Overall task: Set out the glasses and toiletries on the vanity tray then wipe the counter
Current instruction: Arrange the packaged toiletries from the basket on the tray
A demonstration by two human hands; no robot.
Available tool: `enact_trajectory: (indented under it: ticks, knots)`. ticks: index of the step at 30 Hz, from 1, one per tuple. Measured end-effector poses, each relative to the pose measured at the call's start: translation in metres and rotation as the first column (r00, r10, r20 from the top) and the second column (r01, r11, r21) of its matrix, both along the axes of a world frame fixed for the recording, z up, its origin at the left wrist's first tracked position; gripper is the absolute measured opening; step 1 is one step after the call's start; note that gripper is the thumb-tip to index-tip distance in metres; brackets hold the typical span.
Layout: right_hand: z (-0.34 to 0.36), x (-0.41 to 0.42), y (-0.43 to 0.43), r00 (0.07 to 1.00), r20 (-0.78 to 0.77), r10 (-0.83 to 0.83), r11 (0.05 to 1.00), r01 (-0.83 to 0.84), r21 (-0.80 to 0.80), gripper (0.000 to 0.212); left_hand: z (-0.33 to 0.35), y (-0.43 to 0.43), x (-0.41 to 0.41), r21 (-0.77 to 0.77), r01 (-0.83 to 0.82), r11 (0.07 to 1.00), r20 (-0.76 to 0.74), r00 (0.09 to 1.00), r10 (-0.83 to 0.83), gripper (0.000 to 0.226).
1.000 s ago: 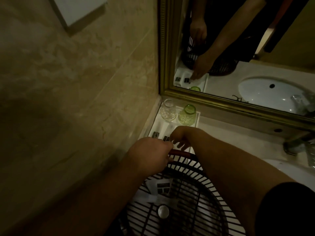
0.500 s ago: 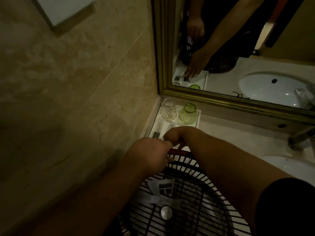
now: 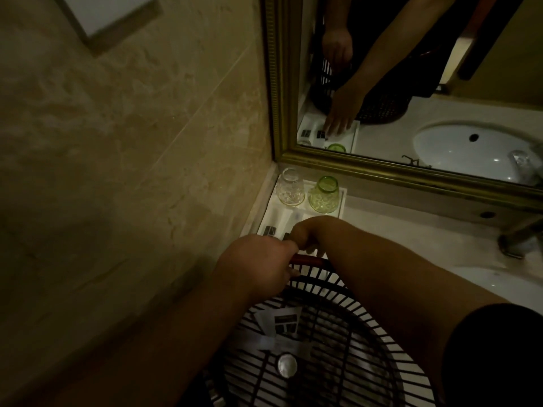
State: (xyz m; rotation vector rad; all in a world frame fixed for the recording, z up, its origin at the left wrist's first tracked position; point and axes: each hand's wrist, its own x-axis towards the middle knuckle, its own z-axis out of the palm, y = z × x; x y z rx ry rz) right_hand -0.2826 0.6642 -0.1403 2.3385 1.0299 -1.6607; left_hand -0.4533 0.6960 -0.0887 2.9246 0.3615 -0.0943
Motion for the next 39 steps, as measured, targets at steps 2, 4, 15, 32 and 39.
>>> enact_trajectory:
  ticks: [2, 4, 15, 32, 39]
  knots:
    - [-0.001, -0.005, 0.002, 1.000, -0.012, -0.005, 0.999, 0.005, 0.033, 0.044, 0.000, 0.000, 0.001, 0.007, 0.001, 1.000, -0.002, 1.000, -0.001, 0.030]
    - [-0.003, -0.008, 0.006, 1.000, -0.021, -0.012, 0.999, 0.013, 0.045, 0.044, 0.001, -0.001, 0.001, 0.009, 0.003, 1.000, 0.002, 1.000, -0.003, 0.031]
    - [0.004, -0.012, 0.005, 0.998, -0.012, 0.058, 0.997, -0.058, 0.048, 0.043, 0.004, -0.003, 0.000, 0.017, 0.003, 1.000, 0.031, 1.000, -0.003, 0.032]
    - [-0.001, 0.001, 0.004, 0.999, 0.046, 0.029, 0.998, -0.032, 0.062, 0.042, -0.008, 0.002, 0.000, 0.054, -0.002, 0.999, 0.033, 0.999, 0.000, 0.030]
    - [0.055, 0.000, -0.032, 0.862, 0.284, -0.420, 0.644, 0.063, 0.762, 0.024, -0.005, 0.002, -0.001, 0.070, 0.025, 0.997, 0.042, 0.999, -0.028, 0.025]
